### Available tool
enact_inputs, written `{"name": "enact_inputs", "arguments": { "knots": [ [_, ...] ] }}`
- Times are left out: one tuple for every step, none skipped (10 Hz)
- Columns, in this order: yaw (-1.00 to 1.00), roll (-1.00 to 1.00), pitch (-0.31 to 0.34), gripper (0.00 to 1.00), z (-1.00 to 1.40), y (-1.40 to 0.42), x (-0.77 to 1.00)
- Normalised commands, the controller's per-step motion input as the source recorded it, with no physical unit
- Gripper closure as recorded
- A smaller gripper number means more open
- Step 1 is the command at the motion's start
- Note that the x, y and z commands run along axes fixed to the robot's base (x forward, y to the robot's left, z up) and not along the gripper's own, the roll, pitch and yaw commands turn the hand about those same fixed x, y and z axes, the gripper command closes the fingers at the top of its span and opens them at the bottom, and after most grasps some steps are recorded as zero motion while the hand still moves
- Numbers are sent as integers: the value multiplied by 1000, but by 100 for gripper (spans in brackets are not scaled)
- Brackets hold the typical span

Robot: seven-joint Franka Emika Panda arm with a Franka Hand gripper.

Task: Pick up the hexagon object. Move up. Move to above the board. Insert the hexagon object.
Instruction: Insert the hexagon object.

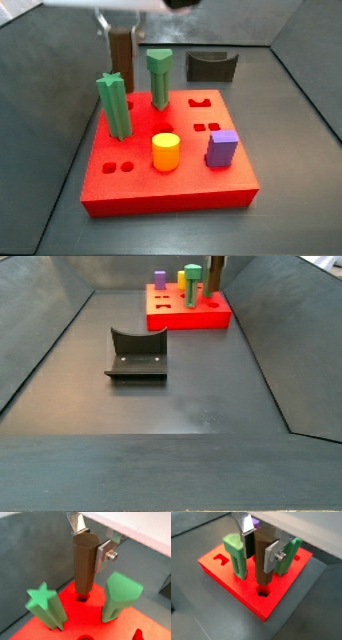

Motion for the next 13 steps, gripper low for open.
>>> {"name": "enact_inputs", "arguments": {
  "knots": [
    [0, -54, -51, 100, -63, 0, 0],
    [0, 0, 0, 100, -69, 0, 0],
    [29, 50, -121, 100, -529, 0, -131],
    [140, 69, -74, 100, -794, 0, 0],
    [140, 57, -59, 100, -946, 66, 77],
    [57, 24, 0, 100, -446, 3, 0],
    [0, 0, 33, 100, -26, 6, 0],
    [46, 84, 0, 100, -346, 26, 0],
    [111, 137, 34, 100, -466, 211, 0],
    [109, 146, 49, 100, -446, 169, 0],
    [69, 196, 54, 100, -403, 0, -263],
    [31, 137, 26, 100, -391, -23, -66],
    [0, 133, 0, 100, -534, -137, 0]
  ]
}}
